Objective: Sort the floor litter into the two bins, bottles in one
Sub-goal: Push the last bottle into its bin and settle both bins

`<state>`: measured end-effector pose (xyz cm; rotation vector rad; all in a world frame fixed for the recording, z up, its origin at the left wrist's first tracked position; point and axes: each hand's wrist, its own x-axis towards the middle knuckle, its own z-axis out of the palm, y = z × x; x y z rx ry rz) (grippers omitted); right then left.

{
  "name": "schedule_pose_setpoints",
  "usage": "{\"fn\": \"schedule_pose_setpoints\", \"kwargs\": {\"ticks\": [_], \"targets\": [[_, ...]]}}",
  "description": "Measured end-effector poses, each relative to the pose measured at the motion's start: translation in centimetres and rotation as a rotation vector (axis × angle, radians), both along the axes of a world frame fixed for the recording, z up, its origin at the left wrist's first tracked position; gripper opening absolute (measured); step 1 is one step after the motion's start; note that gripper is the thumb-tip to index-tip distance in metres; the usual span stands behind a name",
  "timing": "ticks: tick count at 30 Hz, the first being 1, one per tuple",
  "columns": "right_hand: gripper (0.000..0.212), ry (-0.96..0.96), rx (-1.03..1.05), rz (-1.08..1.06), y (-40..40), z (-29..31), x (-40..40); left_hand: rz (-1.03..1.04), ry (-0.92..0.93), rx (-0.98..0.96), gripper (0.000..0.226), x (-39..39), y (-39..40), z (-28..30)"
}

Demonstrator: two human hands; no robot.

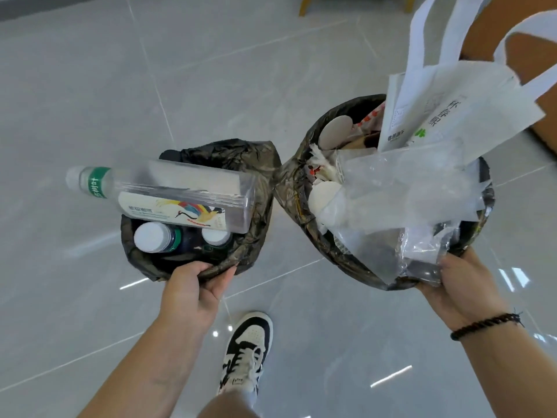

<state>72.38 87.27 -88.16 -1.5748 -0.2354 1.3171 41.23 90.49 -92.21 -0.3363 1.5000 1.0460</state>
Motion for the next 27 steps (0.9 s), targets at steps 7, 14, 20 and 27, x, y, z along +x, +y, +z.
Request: {"fn": "schedule_pose_setpoints", "kwargs": {"ticks": [7,14,20,27], "targets": [[0.046,0.061,0.020,0.065,3.1,11.7,-4.4,0.052,0.084,0.086,0.044,-6.1,0.1,12.0],[0.046,0.168,-0.031,0.065,7.7,22.8,-10.8,0.043,0.125,0.101,0.045,-12.9,4.5,25.0],[0.051,0.151,-0.060,0.070,11.1,29.6,-15.5,-0.007,0.144,0.094,0.048,-18.5,7.6,33.0],[0.053,0.144,0.010,0.113,18.9,31.6,-19.2,-0.007,0.120,0.106,0.049,-22.0,13.7,36.0]]}}
